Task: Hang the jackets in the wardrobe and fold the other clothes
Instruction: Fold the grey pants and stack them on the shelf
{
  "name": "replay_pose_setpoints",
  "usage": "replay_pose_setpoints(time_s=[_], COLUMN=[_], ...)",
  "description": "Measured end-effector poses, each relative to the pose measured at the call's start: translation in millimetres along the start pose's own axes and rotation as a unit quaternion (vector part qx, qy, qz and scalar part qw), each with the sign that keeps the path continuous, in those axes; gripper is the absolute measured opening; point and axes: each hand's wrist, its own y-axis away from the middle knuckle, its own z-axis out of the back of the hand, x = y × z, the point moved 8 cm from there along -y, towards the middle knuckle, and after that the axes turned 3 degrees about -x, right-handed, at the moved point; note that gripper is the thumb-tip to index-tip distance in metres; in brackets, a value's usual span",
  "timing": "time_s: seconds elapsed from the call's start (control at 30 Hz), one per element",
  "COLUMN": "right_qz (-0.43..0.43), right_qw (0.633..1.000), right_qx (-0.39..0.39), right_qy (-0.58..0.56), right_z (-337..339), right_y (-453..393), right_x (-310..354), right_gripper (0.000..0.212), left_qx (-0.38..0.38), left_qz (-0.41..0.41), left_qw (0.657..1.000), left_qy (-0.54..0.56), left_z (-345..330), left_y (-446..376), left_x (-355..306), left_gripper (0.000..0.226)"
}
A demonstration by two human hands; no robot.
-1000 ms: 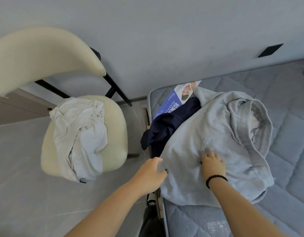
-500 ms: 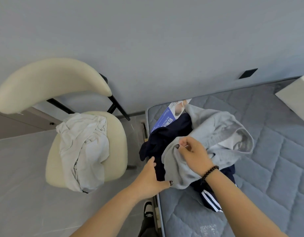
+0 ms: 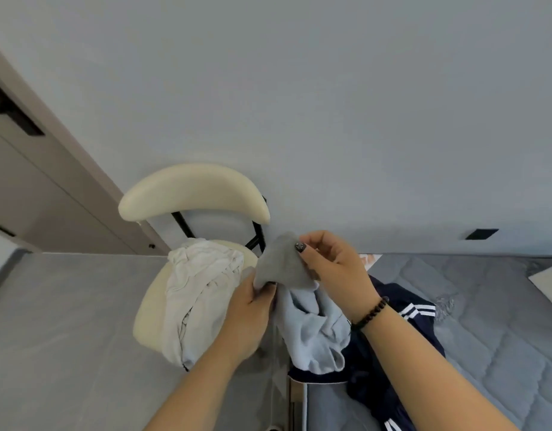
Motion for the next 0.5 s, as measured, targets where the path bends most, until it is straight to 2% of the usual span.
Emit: replay_pose_setpoints(time_s=[0.13,0.2,0.3,0.37,0.5], right_qz=[0.003,-0.003,-0.043,-0.098,-0.183], right_qw=[1.0,1.0,0.999,0.995,0.971], right_qx=[0.008,-0.001,-0.003,0.026,0.149], right_qy=[-0.021,-0.012,0.005,0.0,0.016], right_z=[-30,-50,-88,-121,-200], right_y=[4,12,32,48,86], right_x=[2,-7,-34,-54,-83], right_gripper=[0.01,0.008,0.019,0.022,0.027], left_qx=[-0.018,-0.066,-0.113,-0.134,-0.19], left_qz=[-0.044,-0.042,-0.039,-0.046,-0.072], left_qw=[0.996,0.989,0.971,0.959,0.936], left_qy=[0.076,0.129,0.209,0.245,0.288], left_z=[65,102,149,176,232], left_y=[21,32,49,62,94], left_x=[-49,-62,-77,-85,-98], left_gripper=[0.023,0.023,0.026,0.026,0.024])
